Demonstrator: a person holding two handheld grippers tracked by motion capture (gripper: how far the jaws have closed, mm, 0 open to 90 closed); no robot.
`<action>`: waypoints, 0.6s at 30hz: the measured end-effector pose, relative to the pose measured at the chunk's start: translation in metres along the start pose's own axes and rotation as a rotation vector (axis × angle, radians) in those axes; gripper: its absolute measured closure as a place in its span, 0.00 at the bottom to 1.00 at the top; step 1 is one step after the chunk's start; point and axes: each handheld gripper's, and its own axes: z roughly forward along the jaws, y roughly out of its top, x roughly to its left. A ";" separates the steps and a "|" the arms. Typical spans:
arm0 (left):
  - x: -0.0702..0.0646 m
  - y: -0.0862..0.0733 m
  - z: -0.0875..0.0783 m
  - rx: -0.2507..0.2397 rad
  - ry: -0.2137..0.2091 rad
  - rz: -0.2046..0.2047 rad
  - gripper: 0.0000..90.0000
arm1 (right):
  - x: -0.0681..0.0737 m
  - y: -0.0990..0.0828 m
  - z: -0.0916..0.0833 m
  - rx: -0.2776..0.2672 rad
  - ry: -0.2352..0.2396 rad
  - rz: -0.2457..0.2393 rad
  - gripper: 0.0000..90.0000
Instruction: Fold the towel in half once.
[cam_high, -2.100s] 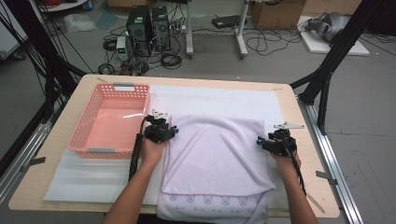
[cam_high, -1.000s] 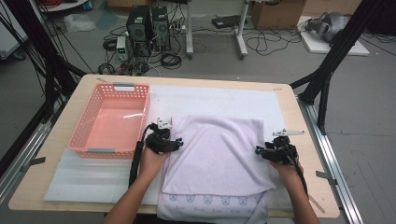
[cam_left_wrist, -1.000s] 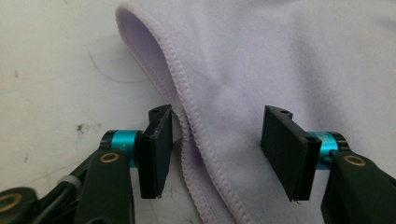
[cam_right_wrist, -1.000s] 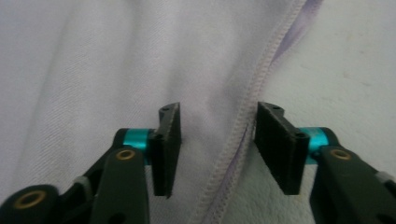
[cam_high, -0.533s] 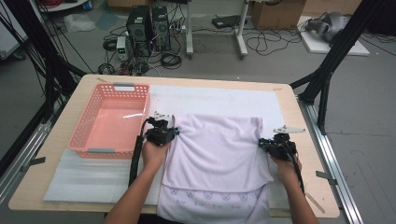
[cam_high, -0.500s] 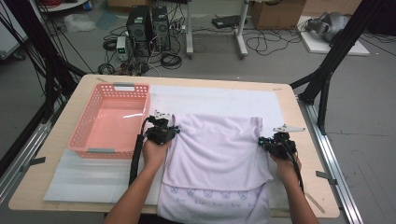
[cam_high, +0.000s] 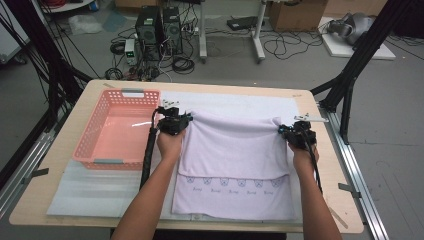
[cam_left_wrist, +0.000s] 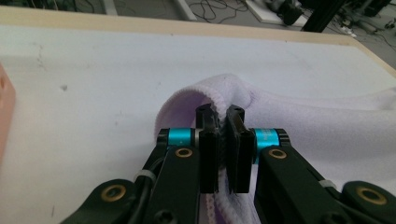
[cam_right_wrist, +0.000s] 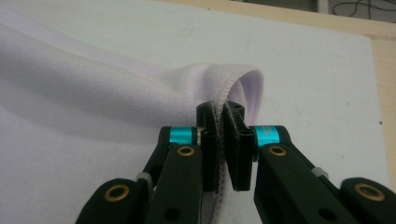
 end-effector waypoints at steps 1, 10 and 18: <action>0.000 0.001 0.003 -0.002 0.004 0.004 0.94 | -0.002 0.001 0.003 -0.005 -0.011 -0.011 0.95; -0.004 -0.004 0.003 0.008 -0.008 0.045 0.53 | 0.000 0.002 0.012 -0.007 -0.048 0.003 0.74; -0.019 -0.017 -0.022 0.022 -0.081 0.161 0.48 | 0.010 0.006 -0.018 0.000 -0.009 -0.056 0.66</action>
